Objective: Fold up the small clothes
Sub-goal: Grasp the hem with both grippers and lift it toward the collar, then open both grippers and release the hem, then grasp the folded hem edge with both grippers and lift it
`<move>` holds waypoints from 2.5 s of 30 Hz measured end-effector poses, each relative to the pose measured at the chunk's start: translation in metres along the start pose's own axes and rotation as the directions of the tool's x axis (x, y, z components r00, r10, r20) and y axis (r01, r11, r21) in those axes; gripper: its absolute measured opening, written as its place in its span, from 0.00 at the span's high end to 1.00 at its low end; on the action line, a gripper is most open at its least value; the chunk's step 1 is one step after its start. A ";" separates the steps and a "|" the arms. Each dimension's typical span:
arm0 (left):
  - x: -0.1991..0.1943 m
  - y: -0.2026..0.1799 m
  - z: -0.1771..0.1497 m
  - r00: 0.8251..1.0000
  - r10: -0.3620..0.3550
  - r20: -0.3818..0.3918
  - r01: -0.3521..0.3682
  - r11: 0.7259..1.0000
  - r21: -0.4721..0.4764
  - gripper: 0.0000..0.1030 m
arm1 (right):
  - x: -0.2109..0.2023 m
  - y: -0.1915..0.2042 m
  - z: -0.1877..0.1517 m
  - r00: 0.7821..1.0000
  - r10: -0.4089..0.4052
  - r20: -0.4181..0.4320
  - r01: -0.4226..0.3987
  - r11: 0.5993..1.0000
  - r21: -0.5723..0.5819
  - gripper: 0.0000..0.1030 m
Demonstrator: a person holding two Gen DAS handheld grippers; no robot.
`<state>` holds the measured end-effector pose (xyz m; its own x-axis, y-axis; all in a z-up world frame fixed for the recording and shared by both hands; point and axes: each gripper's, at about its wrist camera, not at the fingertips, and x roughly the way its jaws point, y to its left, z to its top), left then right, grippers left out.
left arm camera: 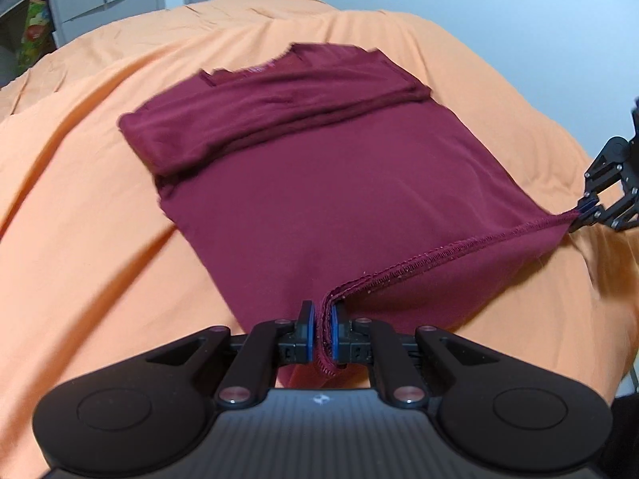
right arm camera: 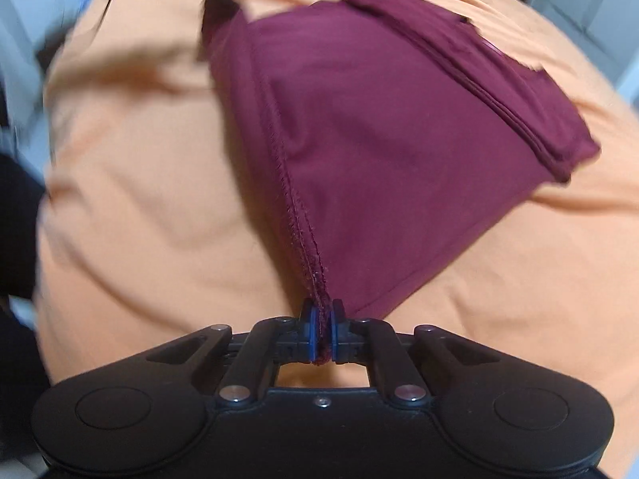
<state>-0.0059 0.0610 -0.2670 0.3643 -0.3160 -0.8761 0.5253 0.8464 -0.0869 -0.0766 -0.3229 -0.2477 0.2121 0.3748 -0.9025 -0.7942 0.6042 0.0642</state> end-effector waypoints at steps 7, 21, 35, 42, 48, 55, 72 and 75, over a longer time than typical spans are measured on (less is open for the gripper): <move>0.027 0.050 0.048 0.999 0.042 0.024 -0.040 0.997 -0.067 0.92 | -0.001 -0.132 0.051 0.976 0.109 0.186 -0.177 0.899 0.400 0.94; 0.045 0.094 0.051 0.998 0.050 0.028 -0.041 0.967 -0.251 0.68 | 0.053 -0.198 0.054 0.953 0.059 0.298 -0.262 0.658 0.707 0.44; 0.053 0.093 0.032 1.000 0.017 0.009 -0.013 0.953 -0.304 0.62 | 0.055 -0.197 0.065 0.954 0.063 0.294 -0.249 0.713 0.655 0.64; 0.065 0.091 0.035 1.000 0.025 -0.003 -0.025 0.954 -0.300 0.62 | 0.063 -0.192 0.071 0.966 0.073 0.248 -0.220 0.735 0.641 0.75; 0.066 0.090 0.038 1.000 0.022 -0.001 -0.021 0.955 -0.295 0.65 | 0.059 -0.187 0.069 0.968 0.064 0.243 -0.208 0.749 0.629 0.86; 0.061 0.087 0.041 0.999 0.047 0.008 -0.043 0.960 -0.277 0.84 | 0.057 -0.182 0.070 0.969 0.053 0.241 -0.198 0.752 0.629 0.91; 0.081 0.083 0.074 0.991 0.120 0.050 -0.106 0.968 -0.229 0.89 | 0.066 -0.215 0.071 0.964 -0.039 0.265 -0.178 0.645 0.743 0.77; 0.076 0.083 0.069 0.994 0.086 0.072 -0.066 0.967 -0.247 0.87 | 0.068 -0.214 0.068 0.962 -0.044 0.269 -0.179 0.643 0.745 0.71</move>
<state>0.1181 0.0774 -0.3083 0.4622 -0.2717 -0.8441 0.2939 0.9450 -0.1433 0.1468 -0.3792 -0.2935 0.3920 0.5229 -0.7569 -0.1240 0.8453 0.5197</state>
